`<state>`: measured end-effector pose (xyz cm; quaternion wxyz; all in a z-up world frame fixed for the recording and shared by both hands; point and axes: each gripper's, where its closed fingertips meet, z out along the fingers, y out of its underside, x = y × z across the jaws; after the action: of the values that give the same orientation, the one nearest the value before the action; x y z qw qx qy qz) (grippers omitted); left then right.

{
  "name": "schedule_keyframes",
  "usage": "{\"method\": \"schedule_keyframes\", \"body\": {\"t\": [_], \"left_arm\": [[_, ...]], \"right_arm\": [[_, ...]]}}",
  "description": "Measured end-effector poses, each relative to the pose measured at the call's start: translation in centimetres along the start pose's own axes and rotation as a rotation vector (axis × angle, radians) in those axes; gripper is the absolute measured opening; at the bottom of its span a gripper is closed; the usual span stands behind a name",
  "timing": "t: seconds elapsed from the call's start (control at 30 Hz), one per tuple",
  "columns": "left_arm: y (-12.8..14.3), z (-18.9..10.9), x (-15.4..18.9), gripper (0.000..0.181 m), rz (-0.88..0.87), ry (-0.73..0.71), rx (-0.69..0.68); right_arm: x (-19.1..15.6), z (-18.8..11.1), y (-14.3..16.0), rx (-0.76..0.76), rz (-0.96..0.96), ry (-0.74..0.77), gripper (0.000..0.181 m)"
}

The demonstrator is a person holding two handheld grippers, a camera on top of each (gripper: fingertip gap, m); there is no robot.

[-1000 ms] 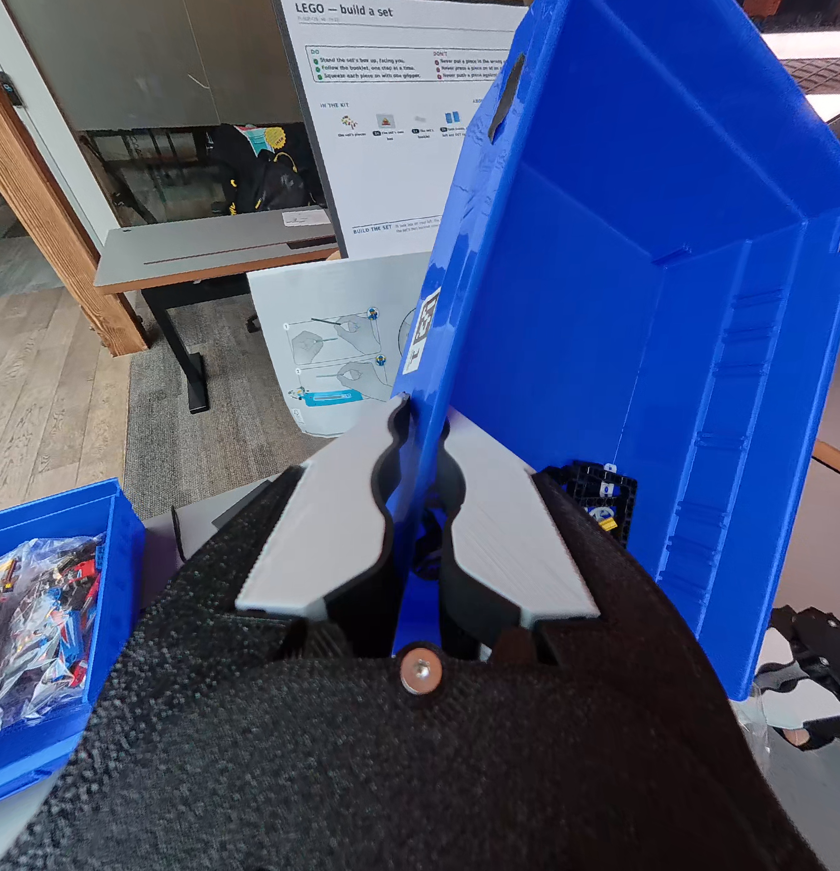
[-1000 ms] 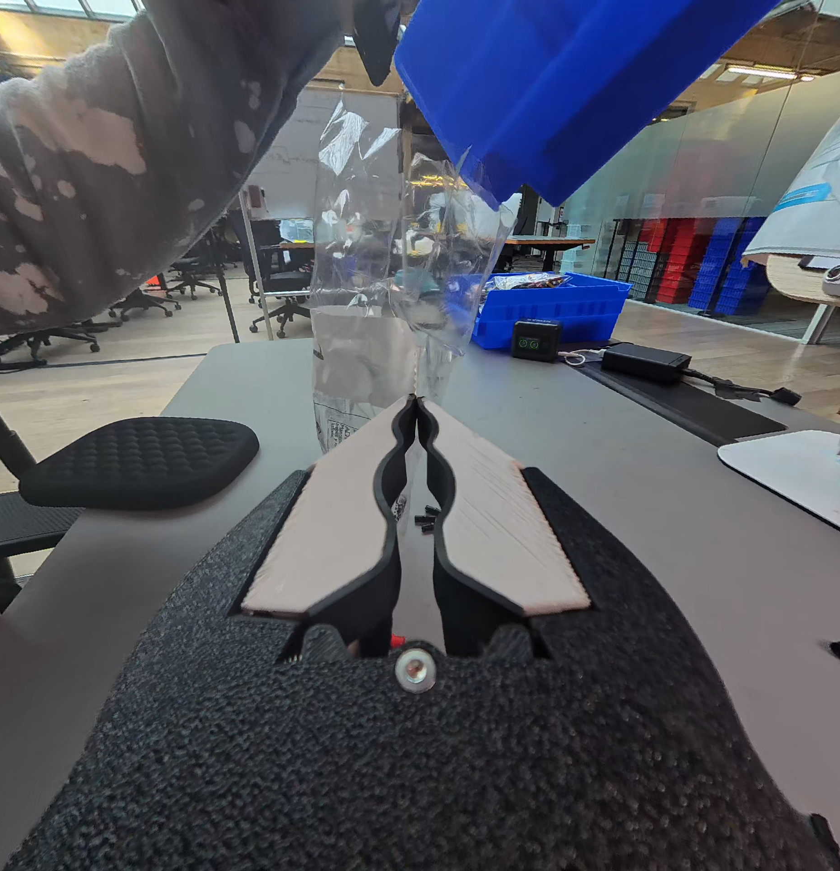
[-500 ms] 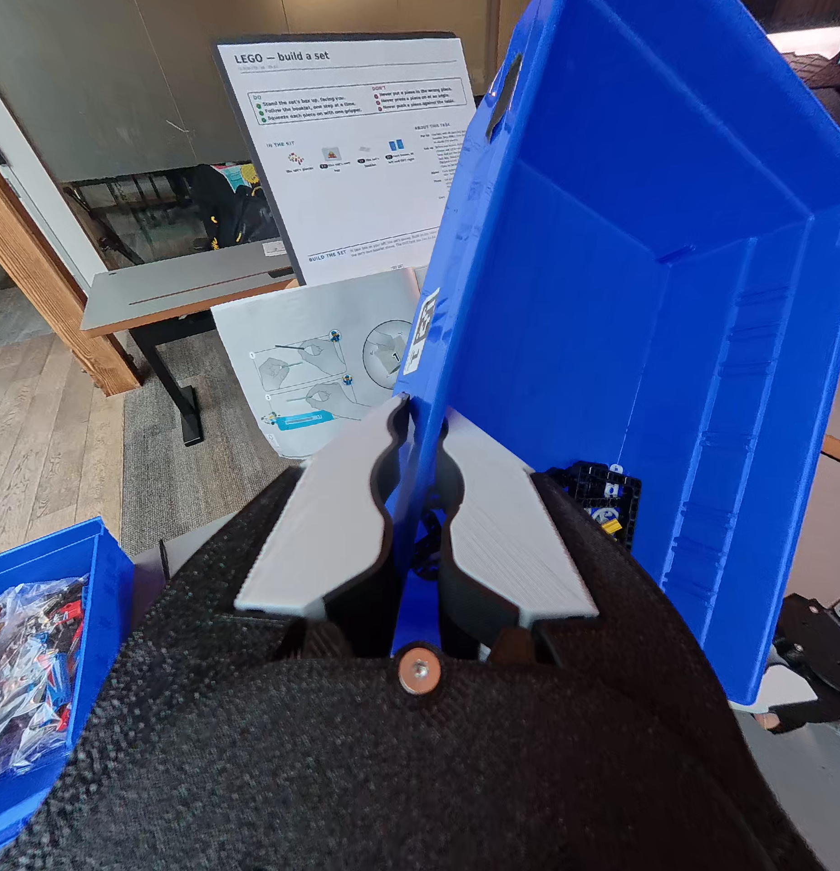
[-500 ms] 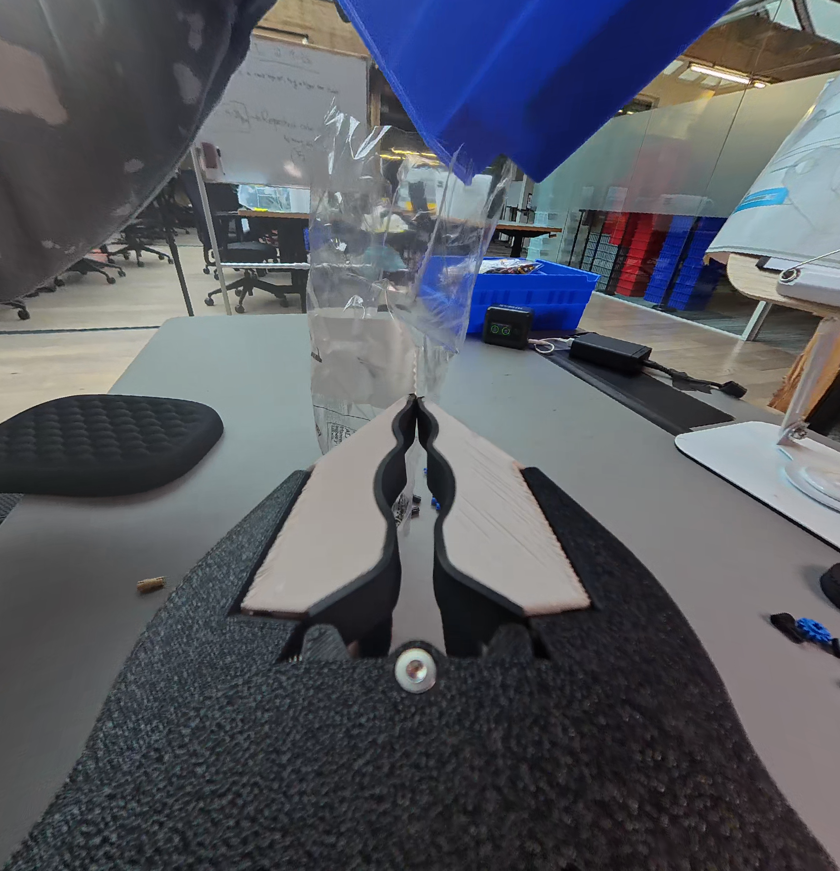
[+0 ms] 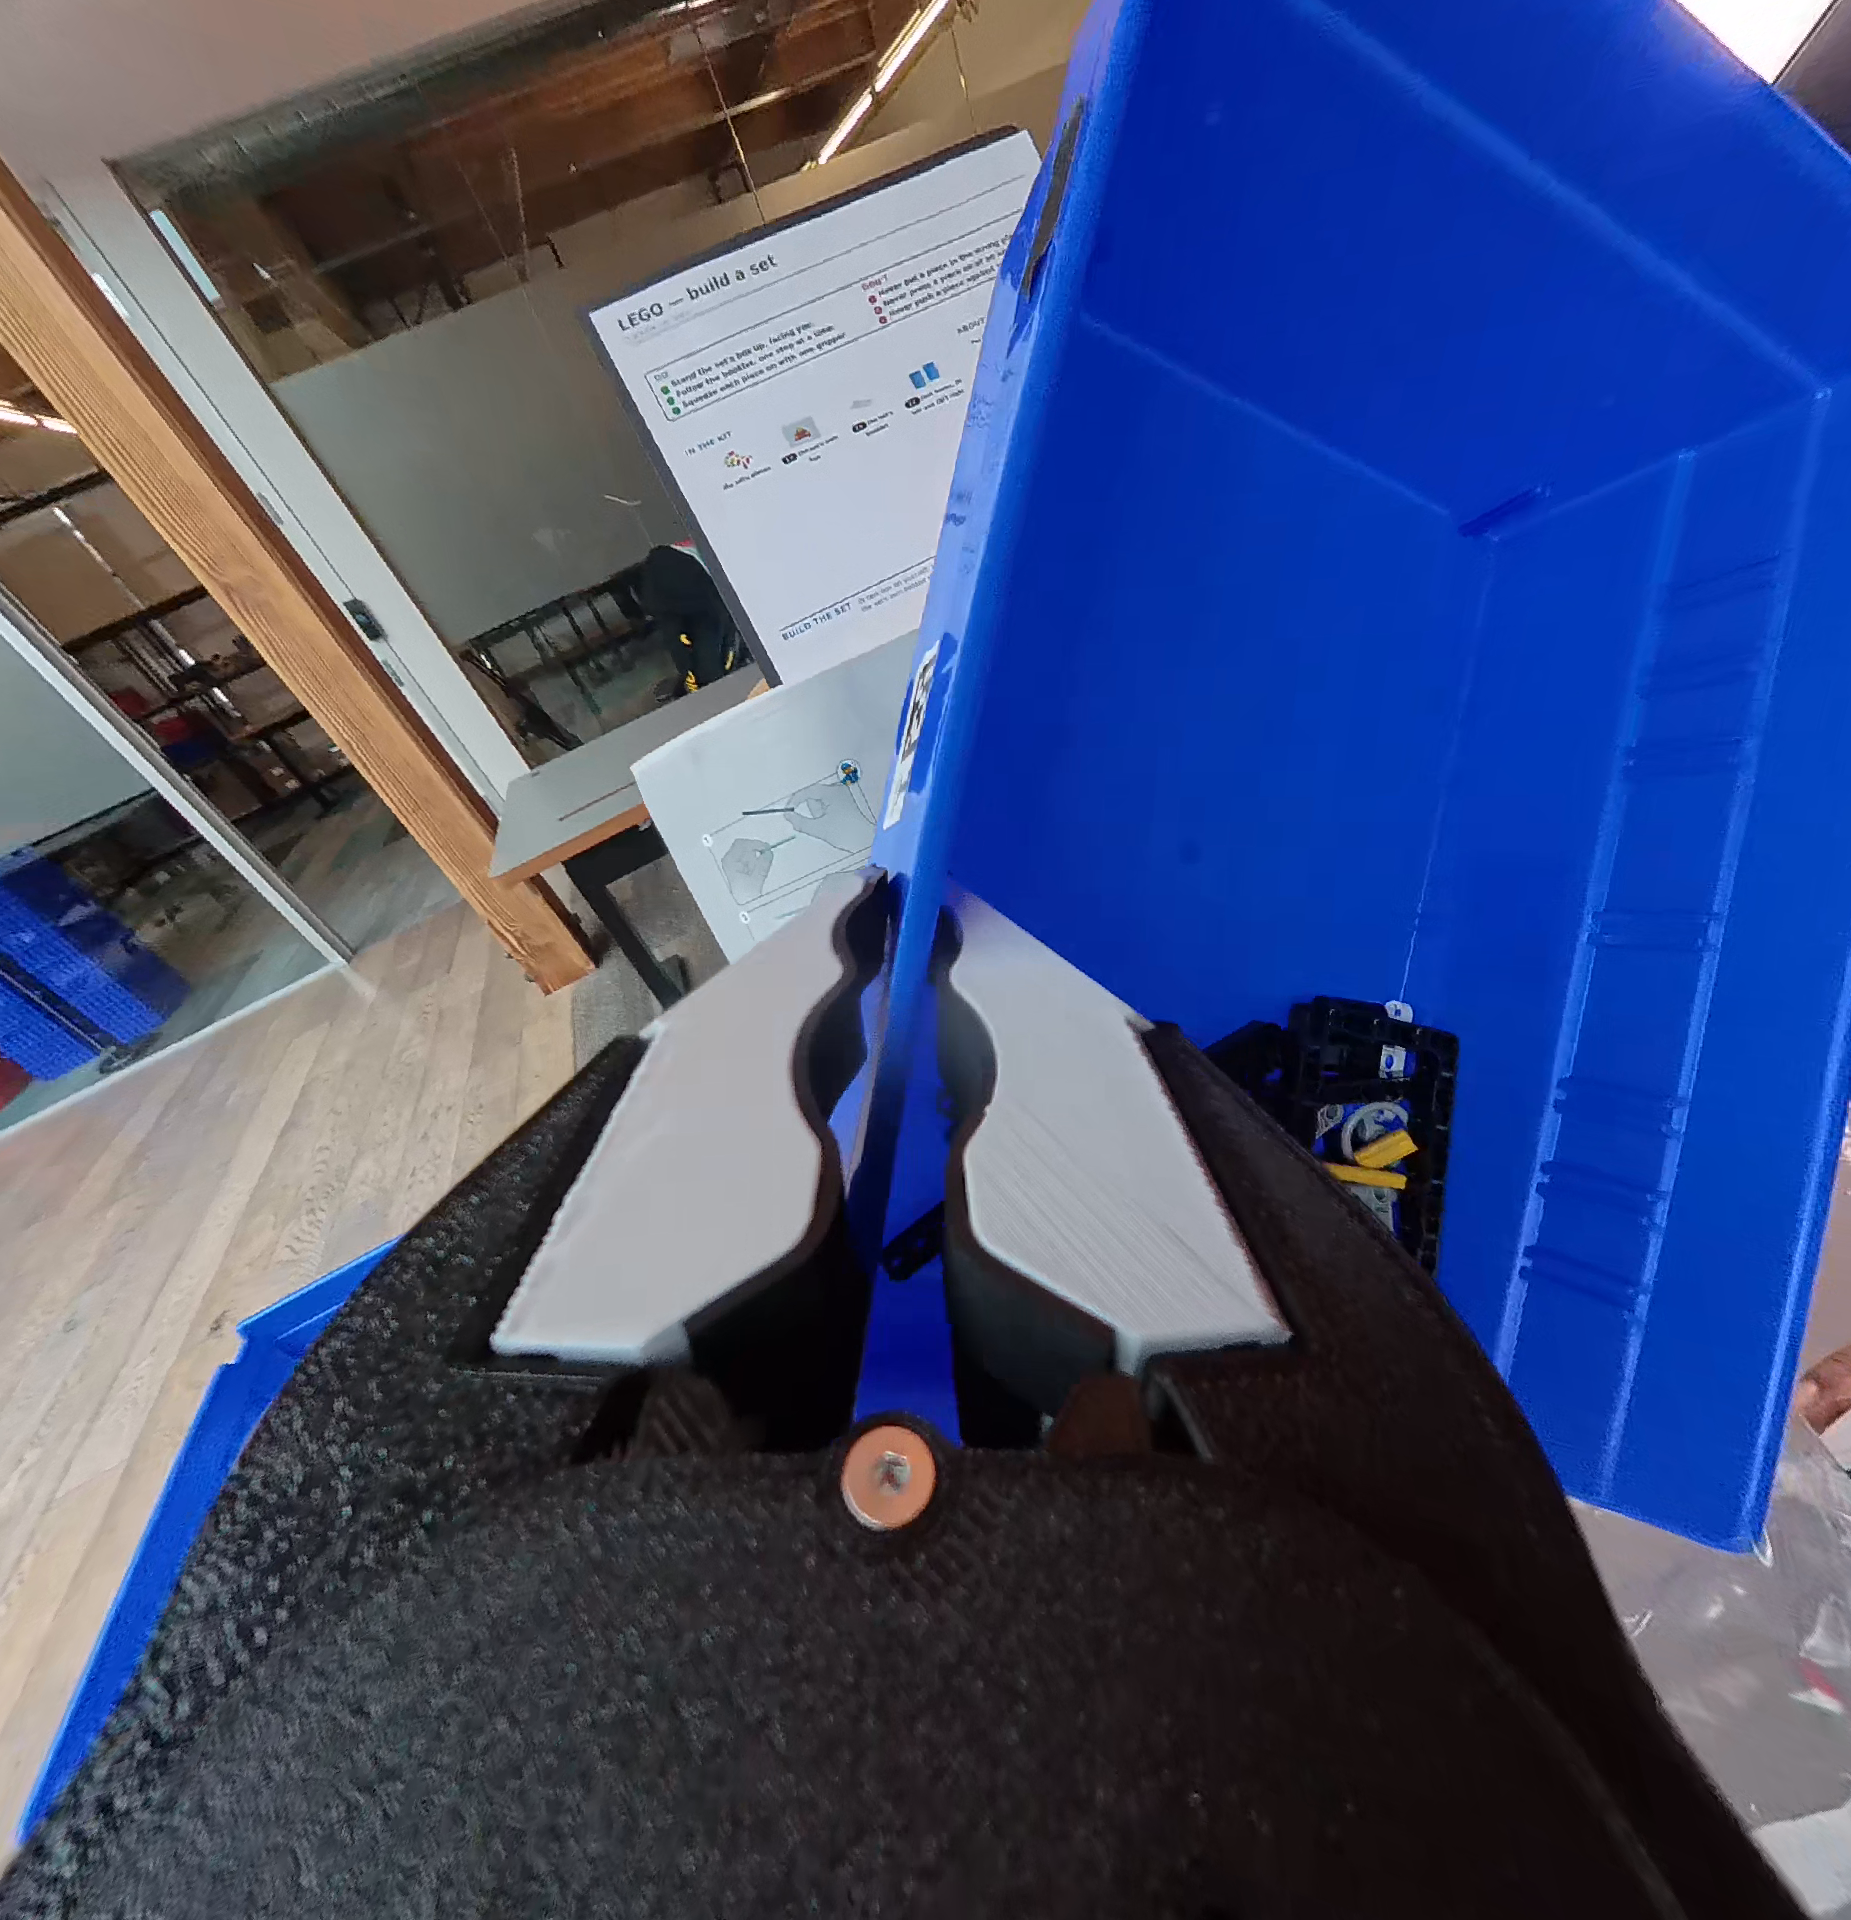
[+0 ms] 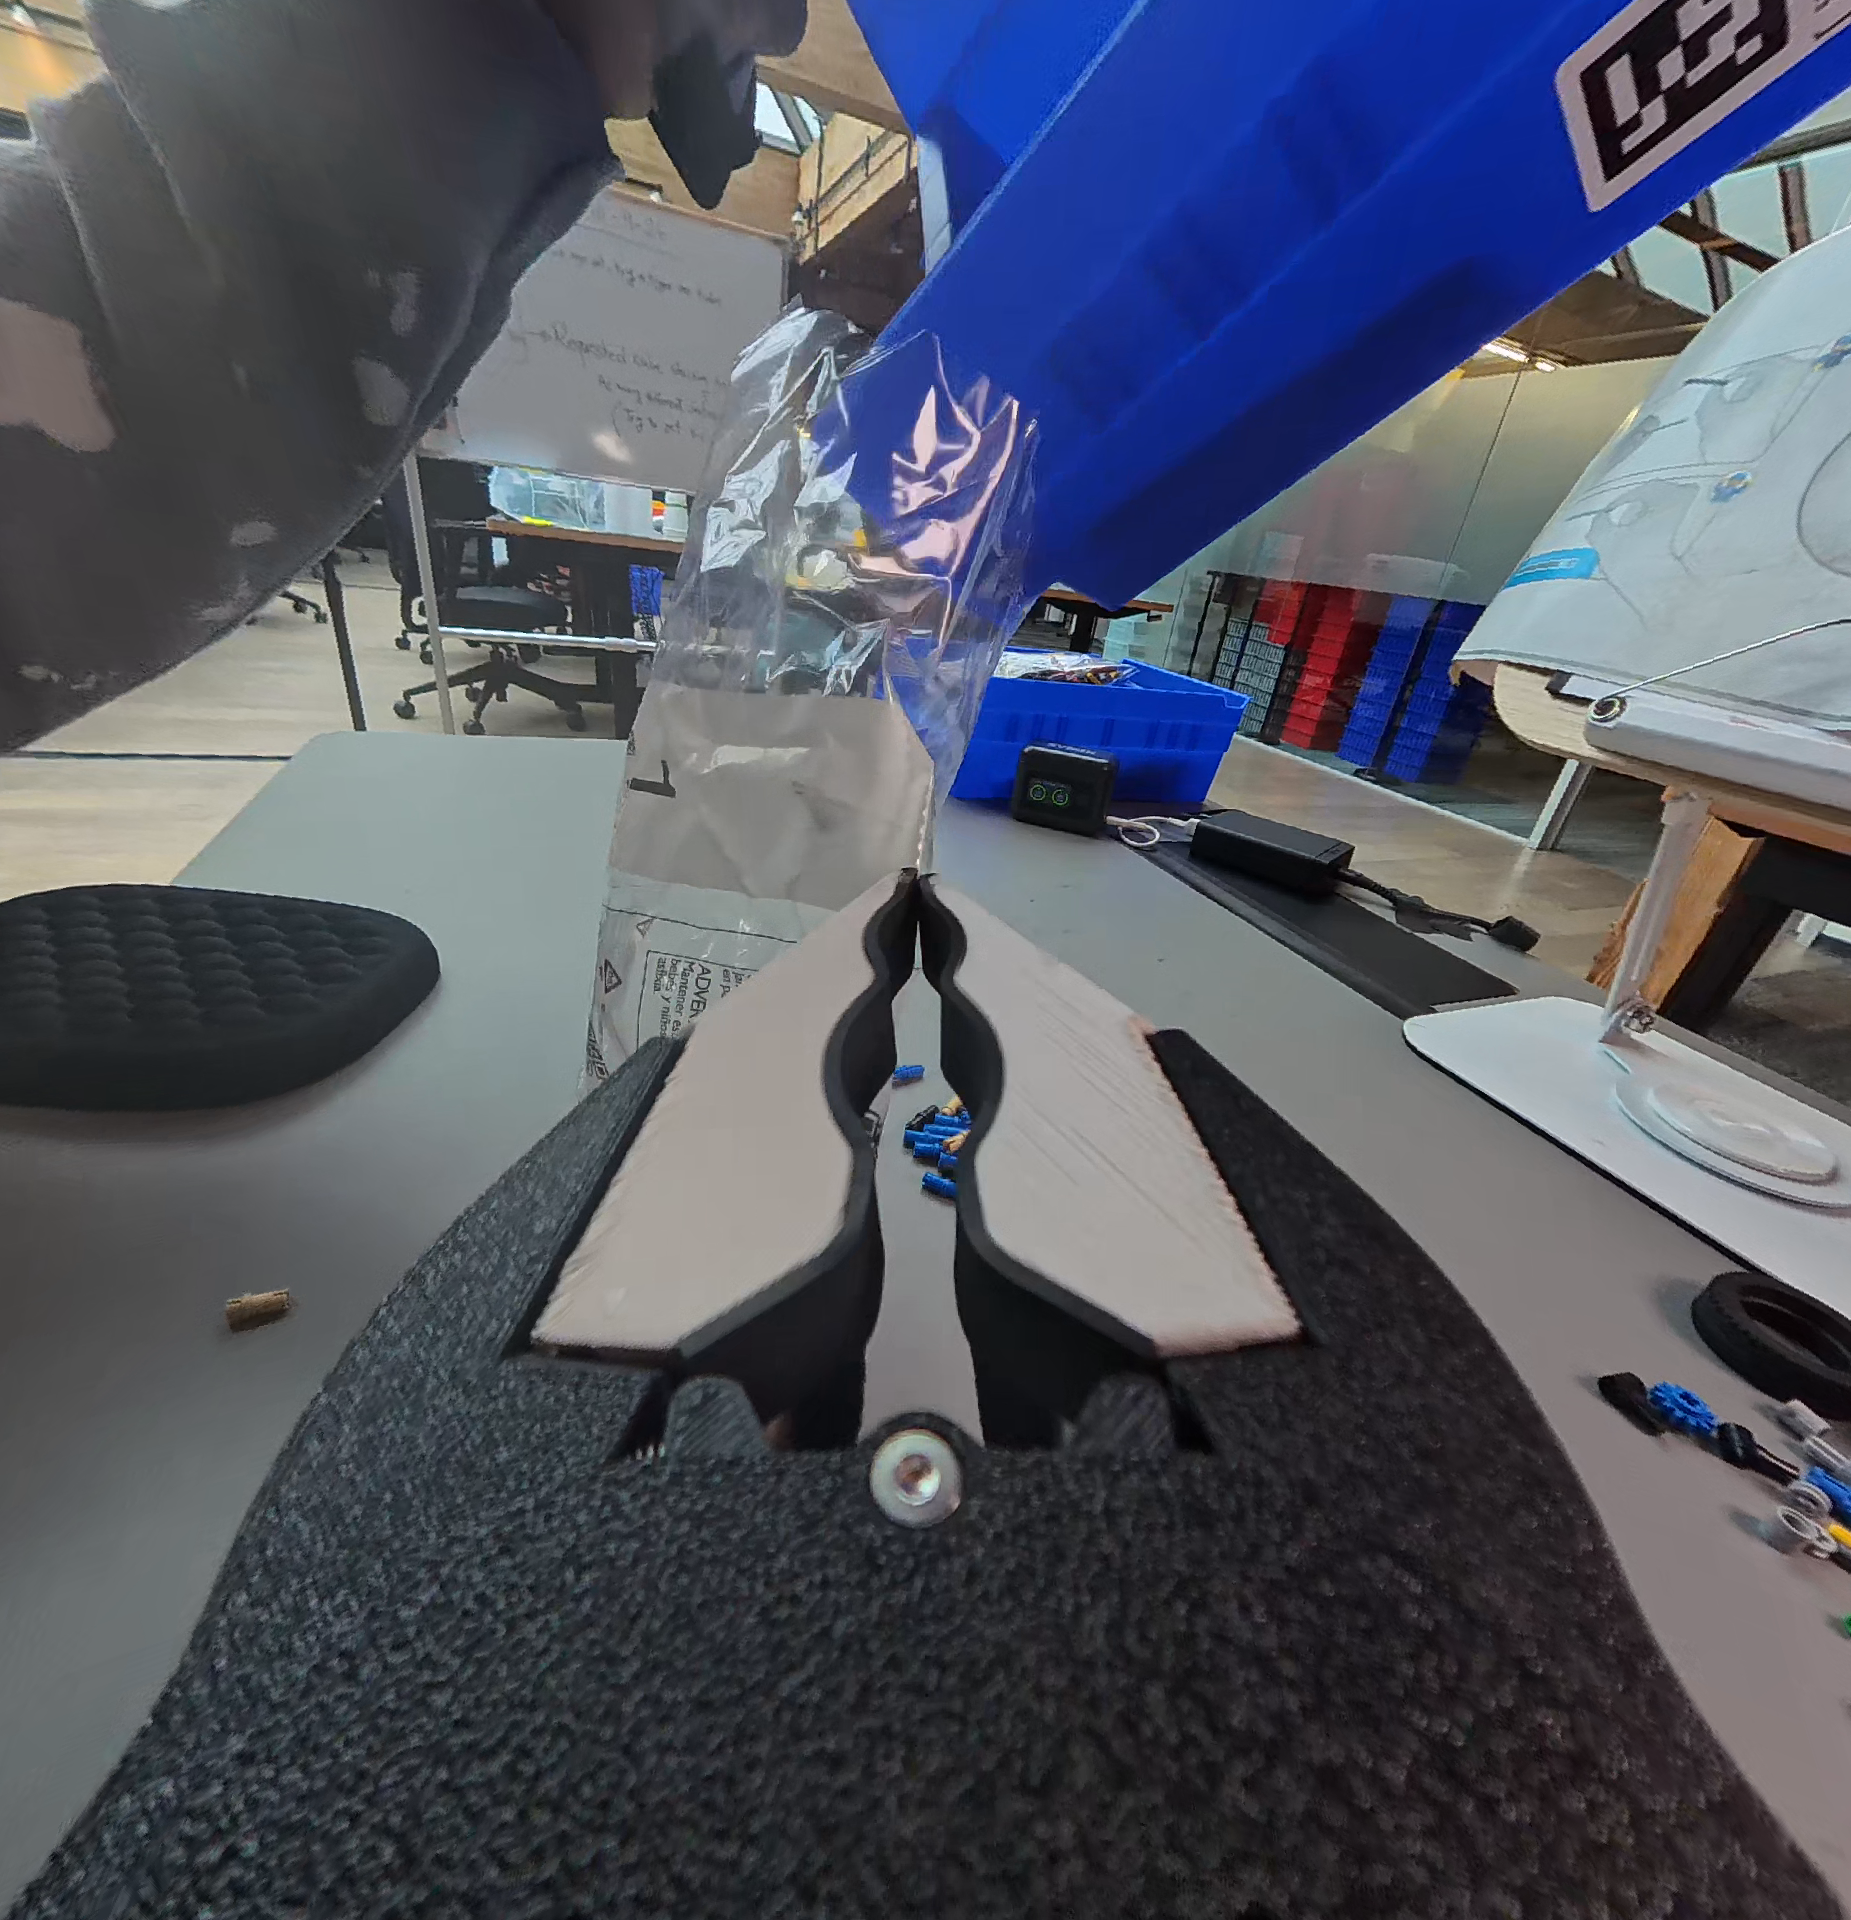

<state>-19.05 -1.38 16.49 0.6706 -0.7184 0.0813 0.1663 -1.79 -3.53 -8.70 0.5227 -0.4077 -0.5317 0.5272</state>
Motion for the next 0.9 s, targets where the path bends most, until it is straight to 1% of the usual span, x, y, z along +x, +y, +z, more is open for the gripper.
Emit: {"method": "schedule_keyframes", "body": {"t": [0.03,0.23,0.33,0.47,0.67,0.9], "left_arm": [[0.0,-0.1,0.3,0.004,0.010,-0.005,0.005],[0.1,-0.2,0.4,0.004,0.058,-0.043,-0.009],[0.2,-0.2,0.1,0.004,0.089,-0.084,-0.022],[0.3,0.1,0.3,0.004,0.109,-0.119,-0.019],[0.1,0.0,0.2,0.004,0.059,-0.160,0.054],[0.2,0.0,0.7,0.004,0.092,-0.218,0.095]], "right_arm": [[0.0,0.0,0.0,0.005,-0.001,0.006,0.000],[0.1,-0.3,-0.3,0.026,-0.011,0.044,0.000],[0.3,-0.3,-0.3,0.031,0.035,0.054,0.000],[0.4,-0.1,-0.2,0.024,0.042,0.064,0.000],[1.5,-0.5,-0.2,0.037,0.085,0.102,0.000],[2.1,-0.7,-0.1,0.056,0.140,0.135,0.000]]}}
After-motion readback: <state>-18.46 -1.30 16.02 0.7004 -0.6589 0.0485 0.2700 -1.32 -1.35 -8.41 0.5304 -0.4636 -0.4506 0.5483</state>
